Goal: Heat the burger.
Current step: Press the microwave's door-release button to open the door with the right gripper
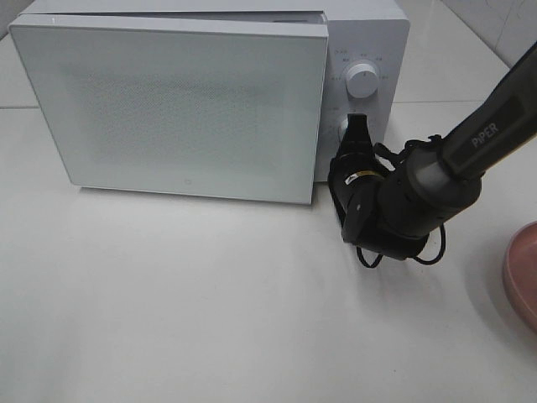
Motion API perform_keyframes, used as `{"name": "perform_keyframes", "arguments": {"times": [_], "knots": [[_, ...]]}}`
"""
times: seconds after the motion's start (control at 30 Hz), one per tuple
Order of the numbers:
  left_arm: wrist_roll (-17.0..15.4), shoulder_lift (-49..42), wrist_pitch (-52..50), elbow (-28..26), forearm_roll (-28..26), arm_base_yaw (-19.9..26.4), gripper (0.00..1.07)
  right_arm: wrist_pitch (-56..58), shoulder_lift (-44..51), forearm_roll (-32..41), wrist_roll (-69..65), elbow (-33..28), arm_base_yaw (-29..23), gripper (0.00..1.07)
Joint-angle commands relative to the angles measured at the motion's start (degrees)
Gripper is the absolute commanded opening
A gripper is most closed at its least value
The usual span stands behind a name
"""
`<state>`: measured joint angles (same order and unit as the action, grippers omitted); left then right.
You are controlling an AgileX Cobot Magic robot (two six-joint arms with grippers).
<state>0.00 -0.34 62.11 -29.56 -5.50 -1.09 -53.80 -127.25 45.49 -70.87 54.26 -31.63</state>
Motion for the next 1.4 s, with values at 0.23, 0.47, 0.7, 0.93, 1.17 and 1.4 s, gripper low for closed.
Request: {"name": "perform_keyframes", "arguments": {"times": [0.23, 0.47, 0.7, 0.93, 1.17, 1.4], "knots": [[0.00, -0.86, -0.80, 0.00, -0.52, 0.11, 1.00, -8.19, -0.11, -3.09, 2.52, 5.16, 3.50, 0.00], [0.00, -0.86, -0.80, 0.00, -0.52, 0.11, 1.00, -7.96, -0.11, -2.98, 2.52, 5.16, 3.50, 0.00], [0.00, -0.86, -0.80, 0.00, -0.52, 0.11, 1.00, -7.96, -0.06, -2.98, 2.52, 4.98, 3.50, 0.00], [0.00, -0.86, -0.80, 0.00, -0.52, 0.11, 1.00, -7.73, 1.20, -3.32, 2.12, 2.29, 3.44, 0.00], [0.00, -0.86, -0.80, 0.00, -0.52, 0.11, 1.00, -5.33, 3.27, -3.55, 2.01, -1.95, 2.12, 0.00], [0.00, -0.86, -0.80, 0.00, -0.52, 0.11, 1.00, -4.87, 4.81, -3.04, 1.66, -5.27, 0.57, 0.00]]}}
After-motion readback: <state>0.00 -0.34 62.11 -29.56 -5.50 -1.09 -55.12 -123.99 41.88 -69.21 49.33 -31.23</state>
